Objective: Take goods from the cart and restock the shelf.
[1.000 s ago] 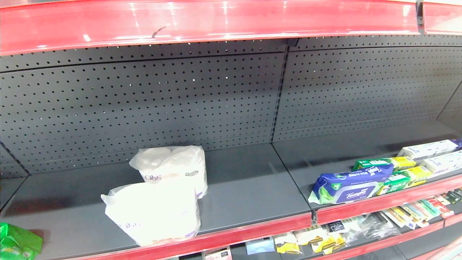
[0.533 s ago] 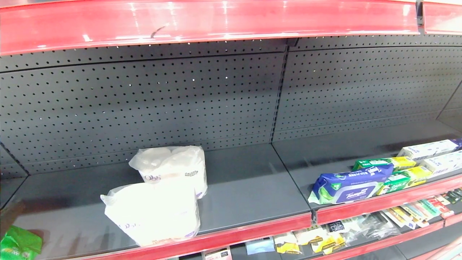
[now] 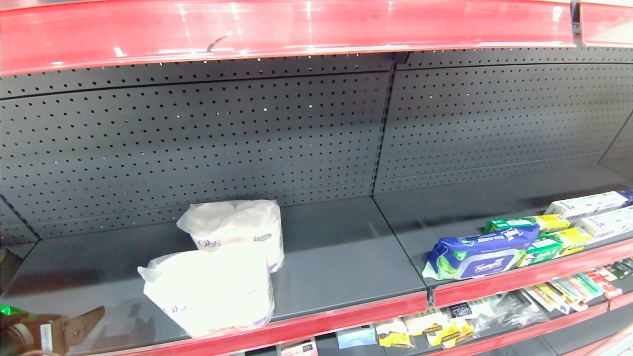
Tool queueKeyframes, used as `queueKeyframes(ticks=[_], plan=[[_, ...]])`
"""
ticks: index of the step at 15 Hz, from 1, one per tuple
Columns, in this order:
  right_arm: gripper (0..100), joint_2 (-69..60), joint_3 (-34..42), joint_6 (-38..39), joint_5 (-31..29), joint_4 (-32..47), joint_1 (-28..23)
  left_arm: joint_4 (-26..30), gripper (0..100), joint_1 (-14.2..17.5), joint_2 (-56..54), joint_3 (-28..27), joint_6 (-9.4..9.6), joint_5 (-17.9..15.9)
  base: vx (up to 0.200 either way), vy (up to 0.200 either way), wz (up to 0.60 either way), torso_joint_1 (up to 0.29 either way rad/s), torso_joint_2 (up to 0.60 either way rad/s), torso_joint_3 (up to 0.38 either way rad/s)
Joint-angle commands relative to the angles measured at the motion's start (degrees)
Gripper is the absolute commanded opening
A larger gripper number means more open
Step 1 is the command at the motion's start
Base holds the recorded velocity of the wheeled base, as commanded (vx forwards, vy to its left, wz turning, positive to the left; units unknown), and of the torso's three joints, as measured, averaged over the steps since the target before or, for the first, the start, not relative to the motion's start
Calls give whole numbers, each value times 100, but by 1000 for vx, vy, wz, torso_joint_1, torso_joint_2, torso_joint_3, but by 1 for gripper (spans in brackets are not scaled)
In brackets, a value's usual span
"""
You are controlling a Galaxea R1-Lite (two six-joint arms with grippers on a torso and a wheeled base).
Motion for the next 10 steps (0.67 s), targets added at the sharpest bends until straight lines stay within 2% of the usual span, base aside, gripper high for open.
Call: queueKeyframes(ticks=[1,3,6,10], plan=[[100,9,0,-1,-2,4,1,-373,100,-6,932,39,5,47,0,0,0,0,0,0],[100,9,0,-1,-2,-4,1,-461,100,-6,1161,57,5,56,0,0,0,0,0,0],[100,9,0,-1,-2,-4,1,-865,100,-252,1618,48,5,3,0,0,0,0,0,0],[100,9,0,-1,-2,-4,1,-1155,100,-261,2110,66,-4,12,0,0,0,0,0,0]])
